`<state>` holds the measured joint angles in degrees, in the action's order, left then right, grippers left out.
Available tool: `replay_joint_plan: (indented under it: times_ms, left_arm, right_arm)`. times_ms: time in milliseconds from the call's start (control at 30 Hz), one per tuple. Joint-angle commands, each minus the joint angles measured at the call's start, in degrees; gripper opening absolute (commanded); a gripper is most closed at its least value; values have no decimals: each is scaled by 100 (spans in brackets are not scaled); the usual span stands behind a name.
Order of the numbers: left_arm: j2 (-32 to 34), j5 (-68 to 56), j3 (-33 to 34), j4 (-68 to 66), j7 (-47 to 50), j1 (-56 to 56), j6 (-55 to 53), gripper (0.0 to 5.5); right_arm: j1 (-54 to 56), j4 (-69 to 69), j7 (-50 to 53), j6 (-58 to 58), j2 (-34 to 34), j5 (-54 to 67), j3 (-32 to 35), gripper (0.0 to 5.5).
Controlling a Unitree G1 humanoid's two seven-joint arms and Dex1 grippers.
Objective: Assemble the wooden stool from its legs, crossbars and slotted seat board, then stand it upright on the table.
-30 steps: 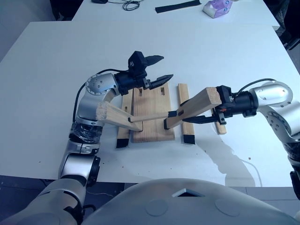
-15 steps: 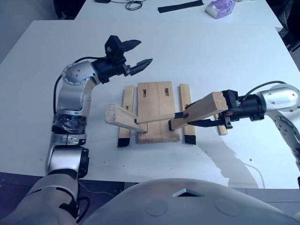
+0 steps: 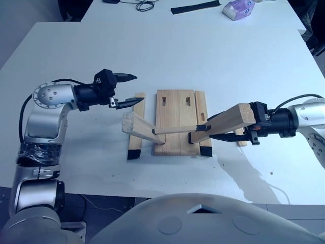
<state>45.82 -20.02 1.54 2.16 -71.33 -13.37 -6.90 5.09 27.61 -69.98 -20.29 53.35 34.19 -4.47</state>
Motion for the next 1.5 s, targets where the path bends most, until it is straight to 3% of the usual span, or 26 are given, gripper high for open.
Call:
replay_joint_plan:
  times_ms: [33,333,767,1500]
  left_arm:
    - [411,-297,65,513,-477,435,-201,360]
    - [784,-616,19,925,-981,830,-512,360]
    - [727,-594,-491,1623,-997,1453,-503,360]
    - [-43,-336,-1008,1701,-310,539,-865,360]
  right_arm:
    - [-188,-51,0,-308,228,-248,-126,202]
    - [-188,-73,15,-311,220,-274,-146,202]
    - [122,-241,-75,-263,181,-340,-364,202]
    - [870,-629,-132,-199,-211,-799,-1161,202]
